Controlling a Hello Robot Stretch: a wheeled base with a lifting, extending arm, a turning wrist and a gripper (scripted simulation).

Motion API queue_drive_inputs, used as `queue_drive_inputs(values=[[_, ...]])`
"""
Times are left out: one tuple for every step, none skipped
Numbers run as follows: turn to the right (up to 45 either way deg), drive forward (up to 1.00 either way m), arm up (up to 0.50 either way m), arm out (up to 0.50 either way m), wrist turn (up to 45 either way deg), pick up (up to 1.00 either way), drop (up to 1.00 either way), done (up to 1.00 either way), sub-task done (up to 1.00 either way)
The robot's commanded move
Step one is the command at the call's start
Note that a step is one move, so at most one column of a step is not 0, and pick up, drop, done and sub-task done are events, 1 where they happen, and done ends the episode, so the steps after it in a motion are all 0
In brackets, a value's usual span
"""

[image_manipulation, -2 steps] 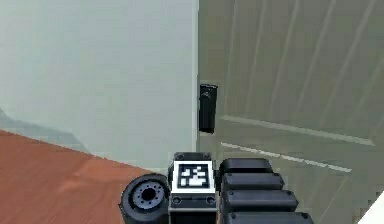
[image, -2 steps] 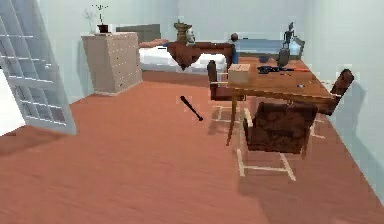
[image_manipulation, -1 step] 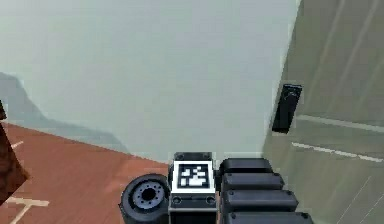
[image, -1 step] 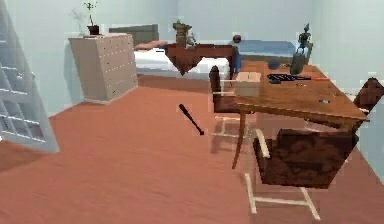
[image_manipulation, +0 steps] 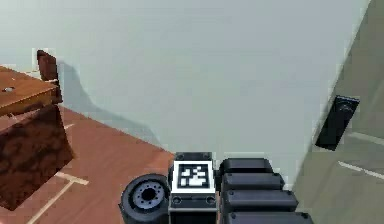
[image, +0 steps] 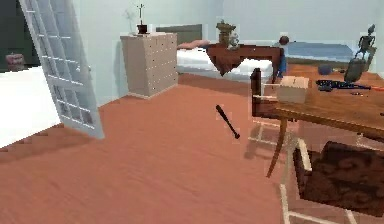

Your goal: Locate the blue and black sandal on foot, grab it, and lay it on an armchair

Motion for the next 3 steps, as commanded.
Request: queue_drive_inputs(values=[[0.0,0.55,0.0,0.0,0.0,0.0,0.0,0.0,0.0],[-45.0,0.0,0.0,0.0,0.0,0.0,0.0,0.0,0.0],[-9.0,0.0,0.0,0.0,0.0,0.0,0.0,0.0,0.0]])
